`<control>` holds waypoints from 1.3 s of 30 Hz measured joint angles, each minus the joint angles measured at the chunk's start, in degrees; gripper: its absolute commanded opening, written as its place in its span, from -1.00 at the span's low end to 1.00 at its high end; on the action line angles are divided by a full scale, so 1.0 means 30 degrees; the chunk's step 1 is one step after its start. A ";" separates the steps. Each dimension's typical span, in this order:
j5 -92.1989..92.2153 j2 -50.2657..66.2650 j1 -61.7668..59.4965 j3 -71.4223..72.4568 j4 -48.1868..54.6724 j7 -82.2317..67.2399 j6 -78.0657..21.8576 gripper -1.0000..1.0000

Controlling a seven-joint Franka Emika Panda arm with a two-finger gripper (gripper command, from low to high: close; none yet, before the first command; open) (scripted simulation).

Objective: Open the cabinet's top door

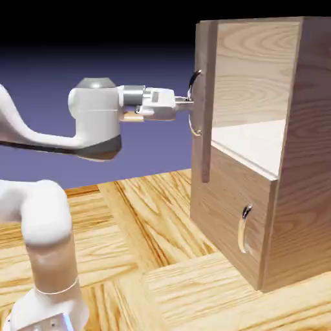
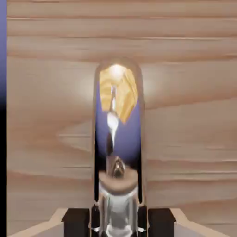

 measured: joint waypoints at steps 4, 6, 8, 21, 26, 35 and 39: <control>0.3313 -0.1651 0.0367 0.1461 -0.0927 -0.2049 -0.1773 -1.00; 0.4970 -0.2451 0.0771 0.2356 -0.1287 -0.2934 -0.2978 -1.00; 0.6629 -0.3188 0.1271 0.3414 -0.1540 -0.3687 -0.4377 -1.00; 1.5775 -0.4186 0.3043 1.2251 0.0640 -0.5386 -1.4679 -1.00; 1.8506 -0.3272 0.1711 1.5700 0.3413 -0.5440 -1.8727 -1.00; 2.1597 -0.2042 -0.2907 2.0320 0.9639 -0.5840 -2.5003 -1.00; 2.2379 -0.1861 -0.5182 2.1728 1.2407 -0.6200 -2.7311 -1.00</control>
